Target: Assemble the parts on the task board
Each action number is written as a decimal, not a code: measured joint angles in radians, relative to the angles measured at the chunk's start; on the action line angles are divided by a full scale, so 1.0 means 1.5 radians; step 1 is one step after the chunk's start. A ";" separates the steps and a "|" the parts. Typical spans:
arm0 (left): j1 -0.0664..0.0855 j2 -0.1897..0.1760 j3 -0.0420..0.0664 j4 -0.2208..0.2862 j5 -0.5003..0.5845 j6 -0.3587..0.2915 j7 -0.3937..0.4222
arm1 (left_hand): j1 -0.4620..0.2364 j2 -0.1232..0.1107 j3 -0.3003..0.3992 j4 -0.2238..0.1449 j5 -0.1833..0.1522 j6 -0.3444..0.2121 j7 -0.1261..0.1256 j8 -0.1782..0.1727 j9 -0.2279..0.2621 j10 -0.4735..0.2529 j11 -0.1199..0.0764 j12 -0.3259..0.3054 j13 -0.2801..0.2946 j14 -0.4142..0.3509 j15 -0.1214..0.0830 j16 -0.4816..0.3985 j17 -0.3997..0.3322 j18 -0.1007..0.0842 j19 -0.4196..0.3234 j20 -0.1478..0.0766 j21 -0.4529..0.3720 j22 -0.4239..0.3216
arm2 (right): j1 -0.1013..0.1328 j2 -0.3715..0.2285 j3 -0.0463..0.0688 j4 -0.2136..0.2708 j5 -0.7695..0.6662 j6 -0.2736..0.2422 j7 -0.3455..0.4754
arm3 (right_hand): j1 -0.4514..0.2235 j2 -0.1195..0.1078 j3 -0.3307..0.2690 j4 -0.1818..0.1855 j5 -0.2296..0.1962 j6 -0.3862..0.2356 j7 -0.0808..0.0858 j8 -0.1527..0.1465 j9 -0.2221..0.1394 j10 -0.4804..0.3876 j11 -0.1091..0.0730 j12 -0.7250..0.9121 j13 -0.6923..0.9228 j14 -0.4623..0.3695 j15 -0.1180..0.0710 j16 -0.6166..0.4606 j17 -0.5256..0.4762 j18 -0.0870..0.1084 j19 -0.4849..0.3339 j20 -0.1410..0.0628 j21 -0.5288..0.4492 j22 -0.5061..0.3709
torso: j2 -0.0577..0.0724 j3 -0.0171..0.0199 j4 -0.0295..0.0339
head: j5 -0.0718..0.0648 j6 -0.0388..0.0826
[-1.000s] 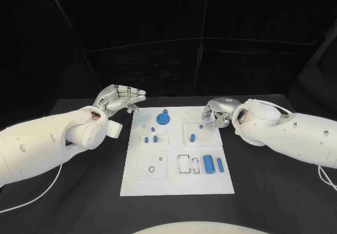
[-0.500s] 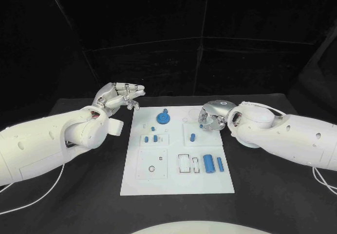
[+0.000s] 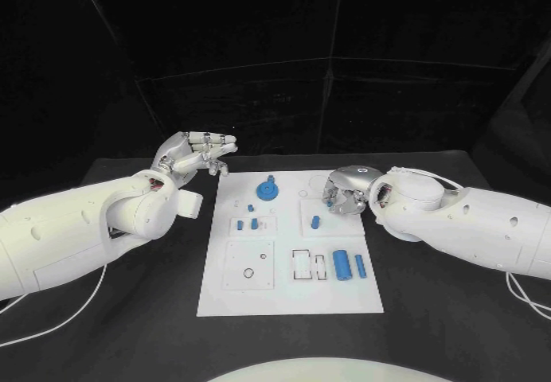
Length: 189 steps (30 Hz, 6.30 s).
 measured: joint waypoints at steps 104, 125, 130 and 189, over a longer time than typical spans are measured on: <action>0.000 0.020 0.000 -0.021 0.004 0.008 -0.004 | 0.003 0.003 -0.002 -0.002 0.000 -0.008 0.008 0.000 -0.002 -0.005 0.005 0.002 0.000 -0.009 0.005 -0.007 -0.016 -0.001 0.000 0.000 -0.010 -0.007 | -0.092 0.090 0.002 0.123 0.011 -0.104 0.048 | -0.014 0.012 0.108 -0.066 -0.027 0.060 -0.012 0.008 0.002 0.071 -0.014 -0.016 -0.021 0.000 -0.010 0.000 -0.028 0.000 0.026 -0.012 0.038 0.060 | 0.000 -0.0010 -0.0004 | 0.081 -0.032; 0.000 0.021 0.000 -0.022 0.004 0.012 -0.006 | 0.003 0.003 -0.002 -0.002 0.000 -0.008 0.008 0.000 -0.002 -0.005 0.005 0.005 0.000 -0.009 0.005 -0.010 -0.017 -0.001 0.000 0.000 -0.010 -0.008 | -0.094 0.097 0.001 0.115 -0.007 -0.075 0.038 | -0.017 0.010 0.108 -0.066 -0.027 0.059 -0.012 0.007 0.002 0.071 -0.014 -0.016 -0.022 0.000 -0.010 0.000 -0.028 0.000 0.026 -0.012 0.038 0.059 | 0.000 -0.0015 -0.0004 | 0.087 -0.040; 0.000 0.020 0.000 -0.022 0.004 0.014 -0.006 | 0.003 0.003 -0.004 -0.004 0.000 -0.008 0.008 0.000 -0.002 -0.005 0.005 0.005 0.000 -0.009 0.005 -0.010 -0.017 -0.001 0.000 0.000 -0.010 -0.009 | -0.094 0.100 0.001 0.111 -0.009 -0.072 0.038 | -0.017 0.010 0.108 -0.066 -0.027 0.059 -0.012 0.007 0.002 0.071 -0.014 -0.016 -0.022 0.000 -0.010 0.000 -0.028 0.000 0.026 -0.012 0.038 0.059 | 0.000 -0.0017 -0.0003 | 0.088 -0.041; 0.000 0.018 0.000 -0.024 0.004 0.027 -0.015 | 0.003 0.003 -0.006 -0.002 0.000 -0.013 0.008 -0.001 -0.002 -0.010 0.005 0.005 0.000 -0.014 0.005 -0.010 -0.022 -0.001 -0.002 0.002 -0.013 -0.011 | -0.034 -0.060 0.028 0.178 0.074 -0.119 0.032 | -0.089 -0.034 0.032 -0.049 -0.006 -0.046 0.009 -0.022 -0.002 -0.031 0.012 -0.059 -0.058 0.000 0.007 -0.021 -0.087 0.000 -0.005 0.007 -0.001 -0.009 | -0.007 -0.0013 -0.0040 | 0.066 -0.023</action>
